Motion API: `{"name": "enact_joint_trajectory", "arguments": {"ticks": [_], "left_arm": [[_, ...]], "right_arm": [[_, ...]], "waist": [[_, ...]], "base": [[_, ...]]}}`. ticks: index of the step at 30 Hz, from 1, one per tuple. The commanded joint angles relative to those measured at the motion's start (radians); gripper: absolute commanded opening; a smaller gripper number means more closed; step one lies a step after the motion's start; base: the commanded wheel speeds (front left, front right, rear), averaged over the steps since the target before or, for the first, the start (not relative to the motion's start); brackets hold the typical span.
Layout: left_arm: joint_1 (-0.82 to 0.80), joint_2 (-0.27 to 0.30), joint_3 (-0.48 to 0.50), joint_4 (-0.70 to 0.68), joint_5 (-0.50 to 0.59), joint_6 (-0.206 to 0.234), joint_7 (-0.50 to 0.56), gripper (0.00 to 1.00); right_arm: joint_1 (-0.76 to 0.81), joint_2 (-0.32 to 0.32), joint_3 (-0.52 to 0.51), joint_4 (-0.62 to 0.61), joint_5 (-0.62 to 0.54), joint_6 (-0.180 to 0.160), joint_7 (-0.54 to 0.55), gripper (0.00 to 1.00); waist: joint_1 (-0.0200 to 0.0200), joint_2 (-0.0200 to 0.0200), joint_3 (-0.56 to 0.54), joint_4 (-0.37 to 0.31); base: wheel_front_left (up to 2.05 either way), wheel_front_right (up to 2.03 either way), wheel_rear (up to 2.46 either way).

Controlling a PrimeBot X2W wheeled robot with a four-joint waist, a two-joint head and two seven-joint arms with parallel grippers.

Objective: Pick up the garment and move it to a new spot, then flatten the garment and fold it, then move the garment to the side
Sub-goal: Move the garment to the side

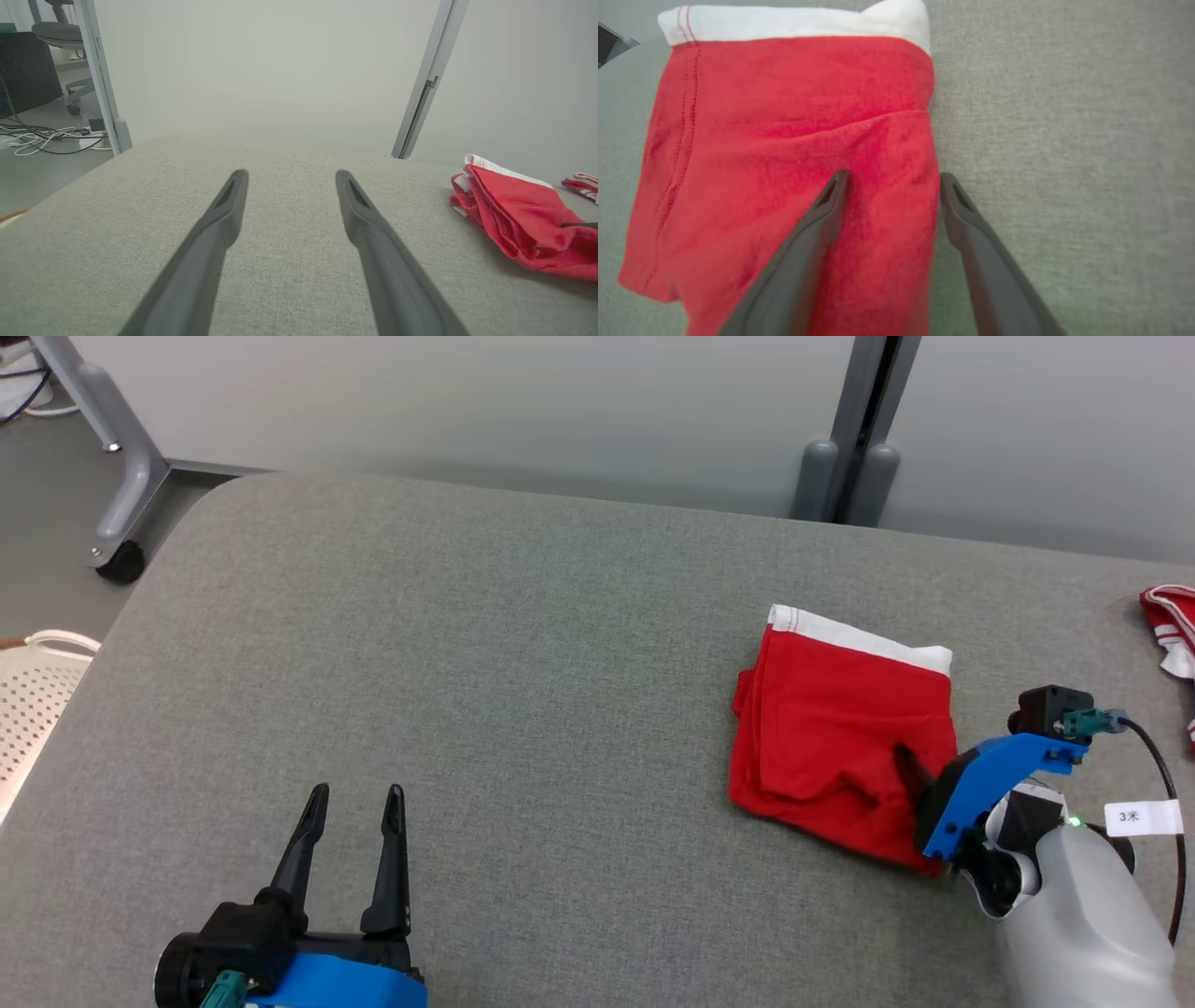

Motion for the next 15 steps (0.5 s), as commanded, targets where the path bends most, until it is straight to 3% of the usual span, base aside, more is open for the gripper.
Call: {"name": "enact_joint_trajectory", "arguments": {"ticks": [1, 6, 7, 8, 15], "left_arm": [[-0.020, 0.002, 0.001, -0.003, 0.003, -0.007, -0.004, 1.00], [-0.018, 0.002, 0.003, -0.003, 0.004, -0.008, -0.004, 1.00], [-0.017, 0.002, 0.003, -0.001, 0.004, -0.009, -0.004, 1.00], [-0.018, 0.001, 0.001, 0.001, 0.005, -0.009, -0.004, 1.00], [-0.024, -0.004, -0.009, -0.005, -0.006, -0.009, -0.004, 1.00]], "right_arm": [[-0.019, -0.003, -0.001, 0.023, 0.002, 0.001, -0.008, 1.00], [-0.039, 0.003, 0.030, 0.160, 0.002, 0.001, 0.021, 1.00], [-0.043, 0.005, 0.047, 0.175, -0.001, 0.001, 0.025, 0.60], [-0.050, 0.007, 0.065, 0.182, -0.005, 0.001, 0.019, 0.00], [-0.123, -0.022, 0.239, 0.107, -0.110, 0.001, -0.079, 0.00]], "waist": [[-0.0002, -0.0001, 0.015, 0.015], [-0.0002, -0.0001, 0.018, 0.018], [-0.0002, -0.0001, 0.017, 0.017], [-0.0002, -0.0001, 0.017, 0.015], [-0.0002, -0.0001, 0.023, -0.007]], "base": [[0.00, 0.00, 0.00], [0.00, 0.00, 0.00], [0.00, 0.00, 0.00], [0.00, 0.00, 0.00], [0.00, 0.00, 0.00]]}}
